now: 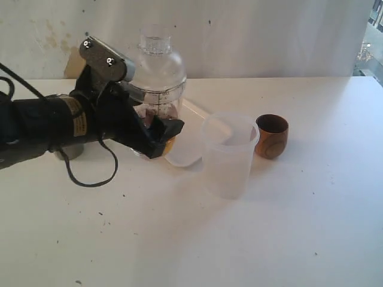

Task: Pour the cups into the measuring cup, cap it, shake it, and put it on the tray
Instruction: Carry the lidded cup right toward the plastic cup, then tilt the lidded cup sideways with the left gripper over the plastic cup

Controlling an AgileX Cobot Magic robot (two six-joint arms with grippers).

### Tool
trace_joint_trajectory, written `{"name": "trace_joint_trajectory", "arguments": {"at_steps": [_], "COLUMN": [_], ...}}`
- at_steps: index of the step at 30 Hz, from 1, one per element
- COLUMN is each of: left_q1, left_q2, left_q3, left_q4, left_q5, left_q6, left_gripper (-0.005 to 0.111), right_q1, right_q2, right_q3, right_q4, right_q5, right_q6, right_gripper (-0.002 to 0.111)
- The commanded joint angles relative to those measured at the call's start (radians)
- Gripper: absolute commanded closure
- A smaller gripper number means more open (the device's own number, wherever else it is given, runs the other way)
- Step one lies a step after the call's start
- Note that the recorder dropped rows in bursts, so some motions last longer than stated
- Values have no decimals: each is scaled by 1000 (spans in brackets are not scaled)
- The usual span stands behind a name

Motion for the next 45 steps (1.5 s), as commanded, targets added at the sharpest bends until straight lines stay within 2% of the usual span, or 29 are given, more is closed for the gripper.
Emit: {"name": "trace_joint_trajectory", "arguments": {"at_steps": [1, 5, 10, 16, 18, 26, 34, 37, 45], "left_q1": [-2, -2, -2, -2, -2, 75, 75, 75, 52], "left_q2": [88, 199, 265, 311, 317, 317, 342, 350, 350], "left_q3": [-107, -192, -254, -310, -343, -363, -462, -476, -476], "left_q4": [-49, -177, -205, -213, -216, -228, -230, -224, -224], "left_q5": [-21, -4, 1, 41, 95, 148, 225, 219, 181], "left_q6": [147, 341, 472, 526, 563, 593, 623, 691, 697], "left_gripper": [107, 107, 107, 107, 107, 107, 107, 107, 107], "right_q1": [4, 4, 4, 4, 4, 4, 4, 4, 4], "right_q2": [-5, -5, -5, -5, -5, -5, -5, -5, -5], "right_q3": [6, 6, 6, 6, 6, 6, 6, 6, 6], "right_q4": [1, 1, 1, 1, 1, 1, 1, 1, 1], "right_q5": [-10, -10, -10, -10, -10, -10, -10, -10, -10], "right_q6": [5, 5, 5, 5, 5, 5, 20, 15, 15], "right_gripper": [108, 108, 108, 108, 108, 108, 108, 108, 108]}}
